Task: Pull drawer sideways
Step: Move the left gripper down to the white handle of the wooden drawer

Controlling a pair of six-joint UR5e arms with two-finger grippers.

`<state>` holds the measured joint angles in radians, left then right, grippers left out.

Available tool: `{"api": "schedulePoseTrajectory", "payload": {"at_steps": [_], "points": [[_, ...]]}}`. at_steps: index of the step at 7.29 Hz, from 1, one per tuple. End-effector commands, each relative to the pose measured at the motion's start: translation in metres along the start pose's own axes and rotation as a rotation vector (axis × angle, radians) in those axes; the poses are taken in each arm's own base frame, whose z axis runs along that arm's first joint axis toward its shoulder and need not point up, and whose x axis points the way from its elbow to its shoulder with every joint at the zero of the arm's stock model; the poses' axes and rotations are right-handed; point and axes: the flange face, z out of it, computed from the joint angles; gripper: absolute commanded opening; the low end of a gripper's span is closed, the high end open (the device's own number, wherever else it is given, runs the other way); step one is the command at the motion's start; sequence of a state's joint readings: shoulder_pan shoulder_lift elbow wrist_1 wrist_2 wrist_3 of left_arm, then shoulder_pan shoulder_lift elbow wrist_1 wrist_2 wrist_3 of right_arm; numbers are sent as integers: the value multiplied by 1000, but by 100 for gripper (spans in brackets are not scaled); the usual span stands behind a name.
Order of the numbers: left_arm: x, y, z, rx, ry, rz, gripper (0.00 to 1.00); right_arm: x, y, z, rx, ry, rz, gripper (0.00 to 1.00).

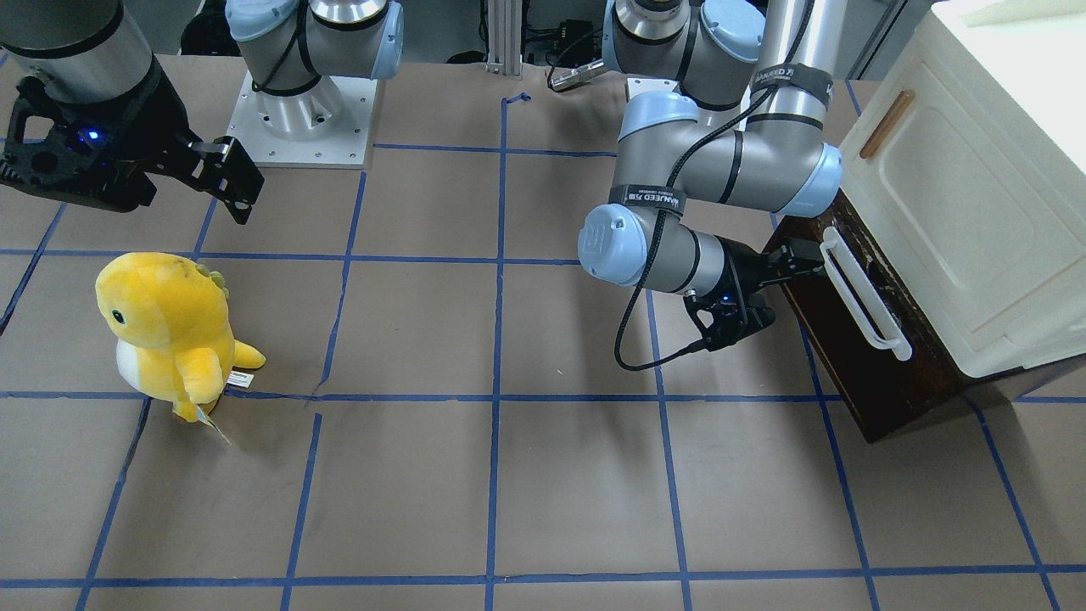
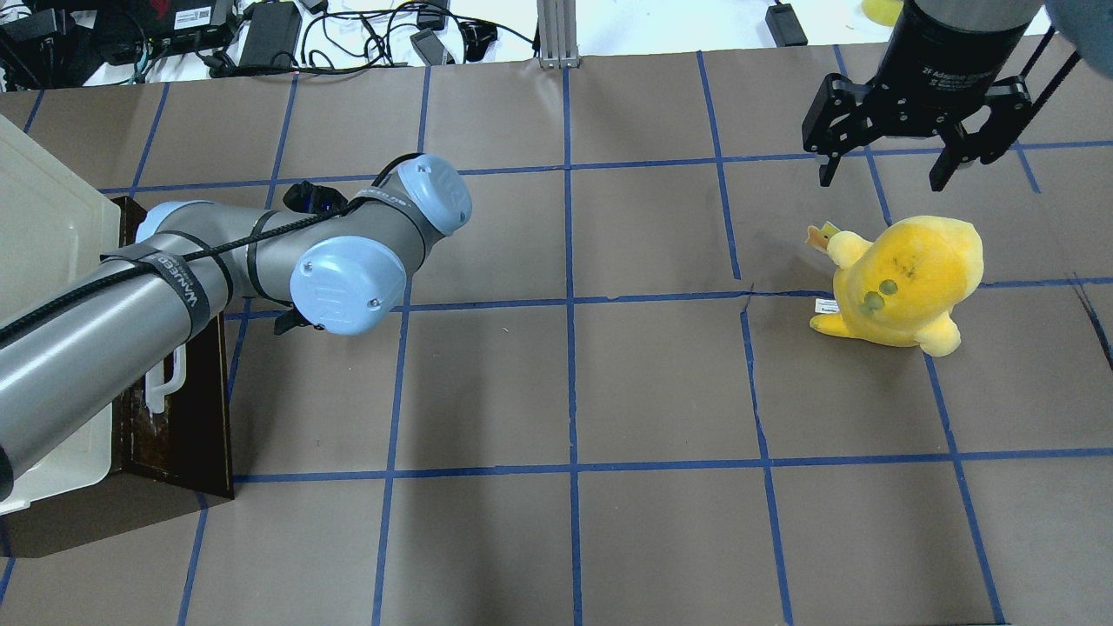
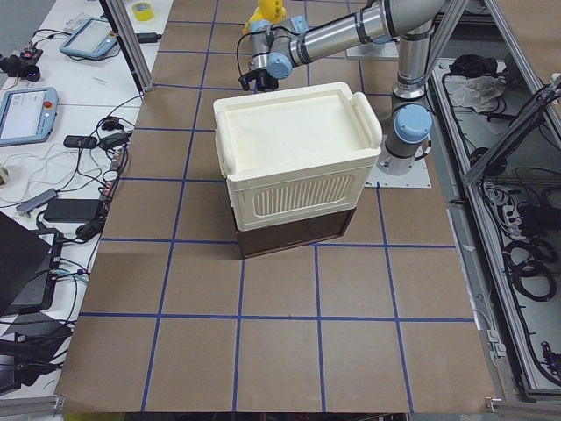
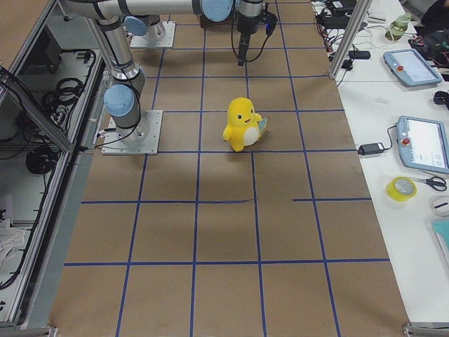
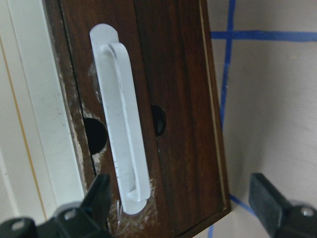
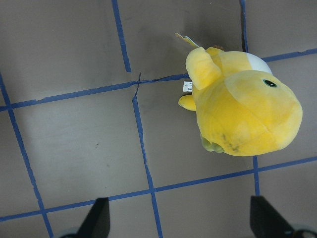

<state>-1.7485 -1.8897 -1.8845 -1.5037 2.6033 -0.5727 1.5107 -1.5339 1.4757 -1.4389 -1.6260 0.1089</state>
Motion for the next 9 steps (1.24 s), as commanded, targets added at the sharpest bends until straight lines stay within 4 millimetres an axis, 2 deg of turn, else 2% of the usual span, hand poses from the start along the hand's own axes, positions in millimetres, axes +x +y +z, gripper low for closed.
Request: {"api": "schedulePoseTrajectory", "payload": {"at_steps": [1, 3, 4, 5, 6, 8, 9], "points": [[12, 0, 35, 37, -176, 27, 100, 0, 0, 0, 0, 0, 0, 100], [21, 11, 52, 127, -340, 74, 100, 0, 0, 0, 0, 0, 0, 100], [28, 18, 61, 139, -359, 45, 98, 0, 0, 0, 0, 0, 0, 100], [28, 16, 61, 137, -360, 50, 98, 0, 0, 0, 0, 0, 0, 100], [30, 14, 65, 128, -359, 48, 92, 0, 0, 0, 0, 0, 0, 100], [24, 10, 85, 84, -359, 43, 87, 0, 0, 0, 0, 0, 0, 100], [24, 10, 88, 77, -359, 49, 79, 0, 0, 0, 0, 0, 0, 100]]}}
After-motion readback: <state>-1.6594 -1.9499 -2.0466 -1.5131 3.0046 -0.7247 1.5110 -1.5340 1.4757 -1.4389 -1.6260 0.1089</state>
